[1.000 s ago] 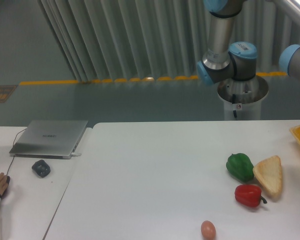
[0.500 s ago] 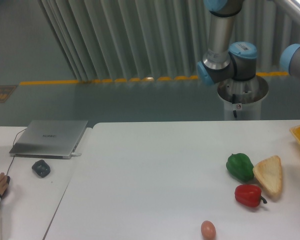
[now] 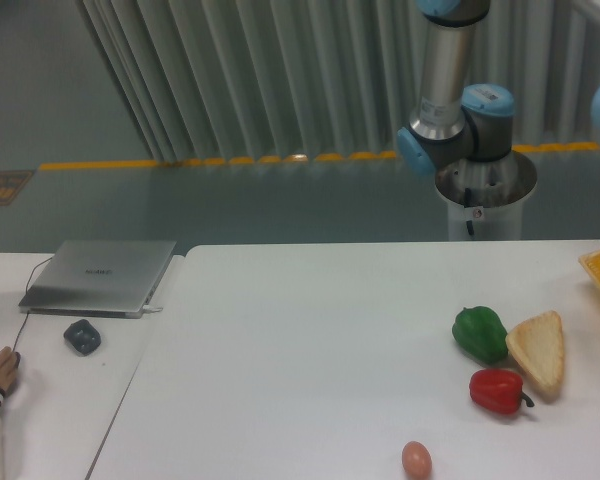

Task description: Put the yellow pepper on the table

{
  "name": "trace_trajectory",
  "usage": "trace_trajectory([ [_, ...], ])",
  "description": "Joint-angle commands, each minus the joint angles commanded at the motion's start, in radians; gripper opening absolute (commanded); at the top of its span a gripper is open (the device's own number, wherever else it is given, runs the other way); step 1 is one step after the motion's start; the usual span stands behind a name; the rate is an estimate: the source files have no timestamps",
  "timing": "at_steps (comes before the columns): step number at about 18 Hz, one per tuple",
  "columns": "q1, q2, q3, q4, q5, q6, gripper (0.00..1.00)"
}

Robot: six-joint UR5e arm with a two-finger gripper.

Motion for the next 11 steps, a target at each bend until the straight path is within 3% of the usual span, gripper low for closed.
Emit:
trace_trajectory([
  [5, 0.06, -0.014, 0.0, 0.029, -0.003, -0.12, 1.0],
  [11, 0.108, -0.078, 0.002, 0.092, -0.011, -0.351, 1.0],
])
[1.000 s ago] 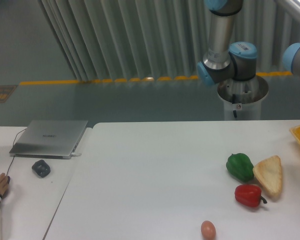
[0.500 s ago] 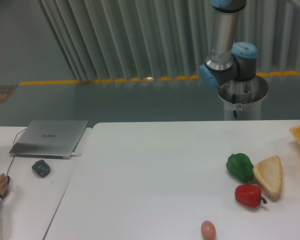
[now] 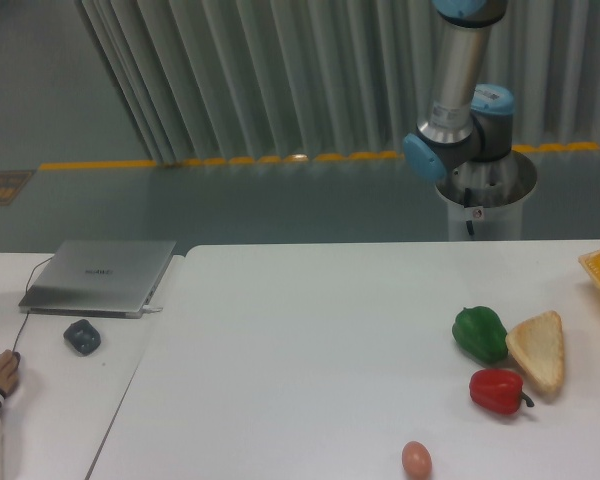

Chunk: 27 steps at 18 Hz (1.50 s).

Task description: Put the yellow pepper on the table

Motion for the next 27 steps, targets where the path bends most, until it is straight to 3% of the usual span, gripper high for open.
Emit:
trace_trajectory([
  [7, -0.006, -0.06, 0.014, 0.054, -0.09, -0.326, 1.0],
  [27, -0.026, -0.181, 0.026, 0.095, -0.097, -0.359, 1.0],
])
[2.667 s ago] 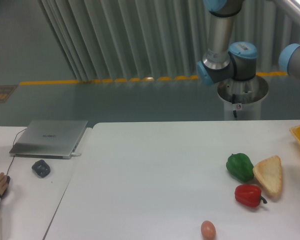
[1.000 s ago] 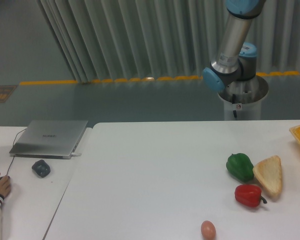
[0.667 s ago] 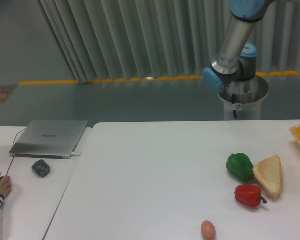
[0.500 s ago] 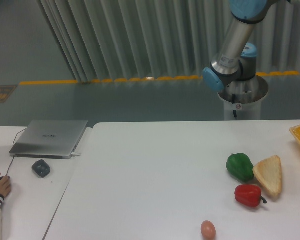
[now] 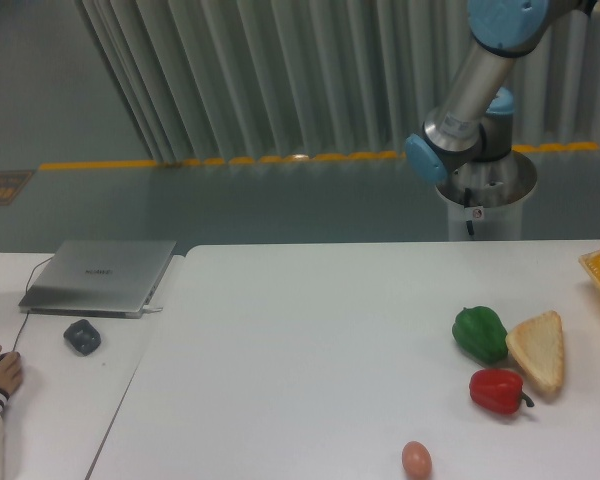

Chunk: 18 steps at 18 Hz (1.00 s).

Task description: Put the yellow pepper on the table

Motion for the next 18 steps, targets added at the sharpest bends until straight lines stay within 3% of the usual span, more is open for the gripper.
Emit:
trace_trajectory([
  [4, -0.009, -0.002, -0.003, 0.0, -0.002, -0.006, 1.0],
  [6, -0.009, 0.0, -0.008, 0.002, -0.002, -0.006, 0.92],
  [9, -0.008, 0.008, -0.008, 0.002, -0.003, 0.0, 0.54],
  [12, -0.006, 0.021, -0.011, 0.002, -0.003, 0.001, 0.36],
  [15, -0.008, 0.061, -0.028, -0.002, -0.003, 0.004, 0.29],
  [18, -0.012, 0.119, -0.055, -0.009, -0.006, 0.001, 0.29],
])
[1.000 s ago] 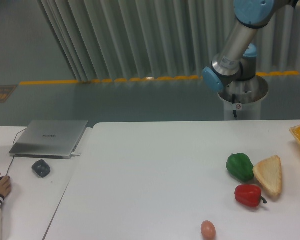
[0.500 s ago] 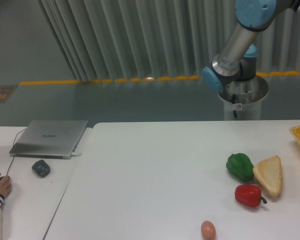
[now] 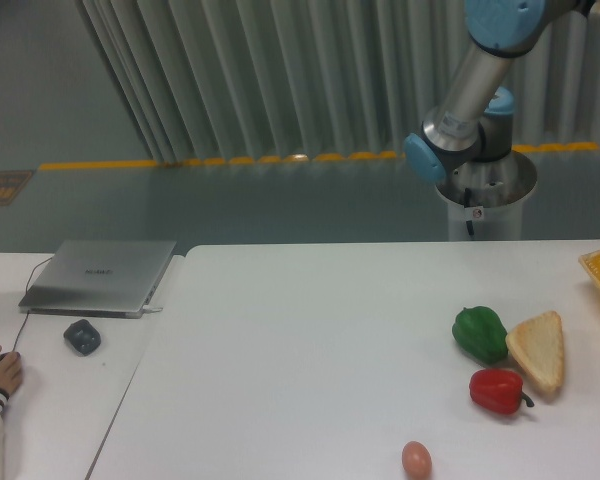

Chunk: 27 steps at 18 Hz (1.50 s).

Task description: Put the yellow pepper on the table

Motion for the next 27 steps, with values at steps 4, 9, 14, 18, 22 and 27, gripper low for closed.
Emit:
trace_trajectory([
  [4, -0.043, 0.101, -0.052, -0.008, -0.023, -0.002, 0.29],
  [9, -0.17, 0.19, -0.068, -0.045, -0.018, -0.011, 0.29],
  [14, -0.29, 0.169, -0.054, -0.035, -0.011, -0.041, 0.29],
  [18, -0.337, 0.105, -0.032, -0.031, -0.012, -0.037, 0.29],
  [22, -0.359, 0.043, 0.0, -0.029, -0.011, -0.025, 0.29],
  [27, -0.359, -0.02, 0.026, -0.014, -0.011, 0.004, 0.29],
])
